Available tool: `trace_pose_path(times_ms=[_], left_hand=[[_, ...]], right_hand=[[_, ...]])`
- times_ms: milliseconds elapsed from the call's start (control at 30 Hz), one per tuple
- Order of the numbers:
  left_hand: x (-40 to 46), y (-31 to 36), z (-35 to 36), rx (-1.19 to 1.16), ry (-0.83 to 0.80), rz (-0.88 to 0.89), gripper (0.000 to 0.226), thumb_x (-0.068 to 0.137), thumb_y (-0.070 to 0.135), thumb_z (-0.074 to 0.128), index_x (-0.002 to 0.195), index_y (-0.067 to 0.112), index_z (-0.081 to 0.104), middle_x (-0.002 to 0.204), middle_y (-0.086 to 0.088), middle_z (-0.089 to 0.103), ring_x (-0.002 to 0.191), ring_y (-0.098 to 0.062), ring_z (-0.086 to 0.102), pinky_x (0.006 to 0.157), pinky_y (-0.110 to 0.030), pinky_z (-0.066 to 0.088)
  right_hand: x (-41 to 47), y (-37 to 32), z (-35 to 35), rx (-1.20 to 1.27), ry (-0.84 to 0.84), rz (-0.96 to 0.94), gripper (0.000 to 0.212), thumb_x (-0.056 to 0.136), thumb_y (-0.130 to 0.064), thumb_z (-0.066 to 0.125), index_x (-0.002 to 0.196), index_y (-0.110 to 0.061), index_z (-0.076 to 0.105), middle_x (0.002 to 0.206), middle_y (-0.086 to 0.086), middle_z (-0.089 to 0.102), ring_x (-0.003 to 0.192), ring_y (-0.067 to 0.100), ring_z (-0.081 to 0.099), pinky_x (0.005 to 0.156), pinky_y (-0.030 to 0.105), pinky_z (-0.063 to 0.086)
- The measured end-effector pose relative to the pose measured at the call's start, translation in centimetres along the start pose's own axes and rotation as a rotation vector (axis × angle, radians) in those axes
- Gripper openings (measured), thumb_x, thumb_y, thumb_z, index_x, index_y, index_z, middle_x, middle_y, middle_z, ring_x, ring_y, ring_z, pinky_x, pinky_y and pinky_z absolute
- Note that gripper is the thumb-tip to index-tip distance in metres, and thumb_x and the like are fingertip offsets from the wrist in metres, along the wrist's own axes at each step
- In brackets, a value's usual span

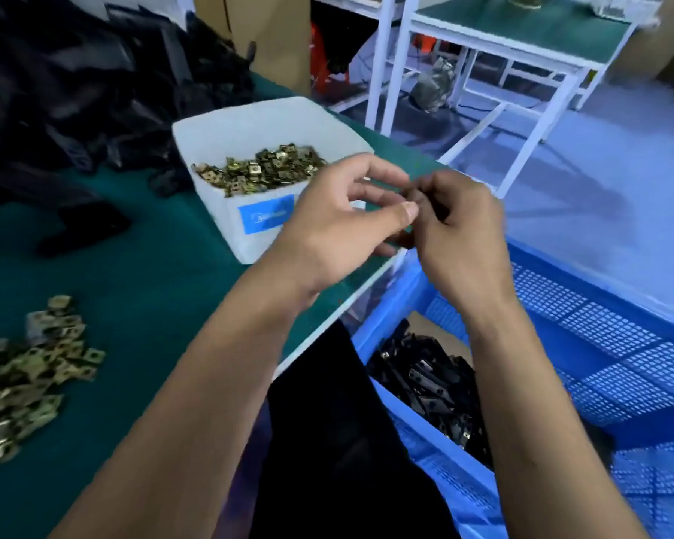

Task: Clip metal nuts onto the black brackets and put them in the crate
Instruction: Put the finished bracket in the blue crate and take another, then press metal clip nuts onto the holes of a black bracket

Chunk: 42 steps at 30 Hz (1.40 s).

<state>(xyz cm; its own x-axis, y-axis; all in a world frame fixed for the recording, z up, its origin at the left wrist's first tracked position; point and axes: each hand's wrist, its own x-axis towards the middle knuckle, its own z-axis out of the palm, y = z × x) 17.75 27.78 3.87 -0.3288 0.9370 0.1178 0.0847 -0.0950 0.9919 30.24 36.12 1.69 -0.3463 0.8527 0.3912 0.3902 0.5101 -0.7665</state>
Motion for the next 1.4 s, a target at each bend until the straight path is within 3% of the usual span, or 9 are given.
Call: trace_pose_path(times_ms=[333,533,800,867,933,1033,1233,1300,1400], left_hand=[[-11.2,-3.1,-21.2,0.162,0.885,0.095,0.006,0.088,0.009,0.073,0.091,0.014,0.071,0.081,-0.004,0.068,0.074,-0.011,0.062,0.067,-0.027,0.051],[-19.9,-6.6,-30.8,0.545,1.231,0.032,0.006,0.089,0.009,0.068,0.088,0.015,0.066,0.076,0.004,0.065,0.07,-0.01,0.061,0.073,-0.035,0.055],[-22.0,-7.7,-34.9,0.288,1.668,0.093,0.007,0.084,0.004,0.06,0.081,0.007,0.065,0.074,-0.002,0.061,0.071,-0.015,0.054,0.076,-0.045,0.051],[-21.9,-7.5,-34.9,0.259,1.698,0.1,0.008,0.083,0.006,0.06,0.078,0.01,0.064,0.07,0.002,0.059,0.068,-0.014,0.052,0.074,-0.042,0.05],[-21.8,-7.4,-34.9,0.217,1.696,0.1,0.009,0.082,0.008,0.059,0.076,0.012,0.062,0.069,0.001,0.059,0.067,-0.014,0.051,0.072,-0.043,0.05],[-21.8,-7.4,-34.9,0.18,1.67,0.05,0.006,0.081,0.013,0.057,0.078,0.013,0.062,0.073,-0.003,0.062,0.069,-0.019,0.055,0.077,-0.047,0.054],[-21.7,-7.4,-35.0,0.069,1.626,0.059,0.006,0.089,0.017,0.057,0.09,0.014,0.063,0.086,-0.001,0.065,0.083,-0.034,0.066,0.073,-0.048,0.057],[-21.6,-7.1,-35.0,-0.112,1.468,0.073,0.014,0.098,0.026,0.058,0.102,0.014,0.064,0.097,-0.003,0.068,0.083,-0.021,0.067,0.065,-0.037,0.055],[-21.5,-6.7,-35.1,-0.529,0.979,0.082,0.066,0.097,0.061,0.052,0.14,0.01,0.054,0.122,-0.009,0.07,0.107,-0.022,0.069,0.084,-0.037,0.057]], right_hand=[[-6.8,-16.8,19.9,0.134,-0.504,-0.374,0.012,0.088,-0.017,0.06,0.098,-0.02,0.067,0.085,-0.003,0.071,0.081,0.022,0.066,0.073,0.042,0.054],[-9.9,-22.8,29.5,-0.032,-0.803,-0.541,0.029,0.092,-0.021,0.068,0.121,-0.02,0.066,0.117,0.003,0.068,0.108,0.024,0.063,0.091,0.038,0.053],[-11.3,-29.1,41.9,-0.382,-0.8,-0.883,0.074,0.092,-0.01,0.071,0.153,-0.014,0.03,0.159,0.013,0.031,0.148,0.039,0.018,0.109,0.054,0.043],[-10.8,-30.1,44.1,-0.406,-0.917,-0.818,0.086,0.096,-0.012,0.065,0.162,-0.019,0.01,0.17,0.017,0.008,0.156,0.038,-0.001,0.117,0.061,0.027],[-10.2,-30.4,45.4,-0.379,-0.974,-0.737,0.088,0.099,-0.025,0.064,0.163,-0.021,0.005,0.169,0.017,0.013,0.156,0.037,0.003,0.118,0.06,0.022],[-9.9,-29.9,45.9,-0.293,-0.783,-0.754,0.079,0.086,-0.042,0.078,0.146,-0.017,0.032,0.139,0.009,0.055,0.136,0.034,0.039,0.106,0.053,0.036],[-9.6,-29.1,41.2,0.375,-0.692,-0.495,0.06,0.081,-0.051,0.079,0.126,-0.017,0.059,0.106,-0.01,0.064,0.095,0.002,0.06,0.077,0.012,0.044],[-9.4,-29.9,38.6,0.796,-0.8,-0.248,0.04,0.084,-0.046,0.078,0.111,-0.018,0.069,0.097,-0.011,0.069,0.085,-0.002,0.063,0.072,0.012,0.046],[-9.0,-29.8,35.4,1.258,-1.263,0.159,0.03,0.094,-0.046,0.063,0.094,-0.018,0.073,0.092,0.004,0.073,0.089,0.018,0.067,0.075,0.032,0.047]])
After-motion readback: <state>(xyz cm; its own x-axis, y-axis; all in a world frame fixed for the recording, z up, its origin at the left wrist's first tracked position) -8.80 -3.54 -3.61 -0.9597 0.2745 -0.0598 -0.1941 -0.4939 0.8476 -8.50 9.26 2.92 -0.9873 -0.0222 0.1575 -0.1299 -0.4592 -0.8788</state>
